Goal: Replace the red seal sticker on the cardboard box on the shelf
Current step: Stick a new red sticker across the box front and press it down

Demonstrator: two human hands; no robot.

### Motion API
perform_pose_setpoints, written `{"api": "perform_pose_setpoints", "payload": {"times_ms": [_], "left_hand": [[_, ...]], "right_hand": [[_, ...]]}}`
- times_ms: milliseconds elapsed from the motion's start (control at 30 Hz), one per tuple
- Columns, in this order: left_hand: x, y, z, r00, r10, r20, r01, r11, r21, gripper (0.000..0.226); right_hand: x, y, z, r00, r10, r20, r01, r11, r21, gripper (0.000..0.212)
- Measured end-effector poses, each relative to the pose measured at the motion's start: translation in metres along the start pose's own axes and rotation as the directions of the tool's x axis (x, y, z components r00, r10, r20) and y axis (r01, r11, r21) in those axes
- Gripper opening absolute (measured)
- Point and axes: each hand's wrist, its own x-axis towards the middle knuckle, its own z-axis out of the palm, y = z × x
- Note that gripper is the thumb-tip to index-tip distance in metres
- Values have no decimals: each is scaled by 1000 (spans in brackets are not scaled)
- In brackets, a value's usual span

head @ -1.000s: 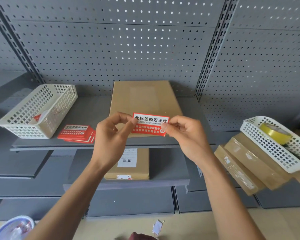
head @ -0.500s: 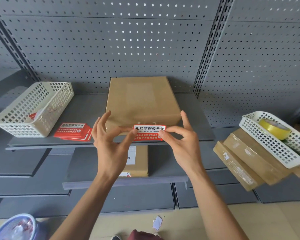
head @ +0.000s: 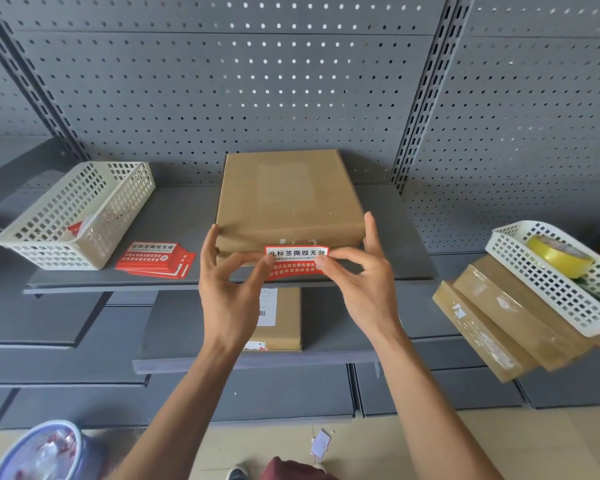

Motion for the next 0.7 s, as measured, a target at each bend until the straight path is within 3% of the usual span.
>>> {"api": "perform_pose_setpoints", "payload": {"times_ms": [200,700], "left_hand": [[8,13,-1,997,73,-21,-73,997,0,7],[63,67,-6,980,139,-139,-137,990,23,12]], "right_hand": [[5,-17,-2,998,-48,31,47,999,21,7],[55,-66,20,982,-129,-140,127,992,-22,10]]}}
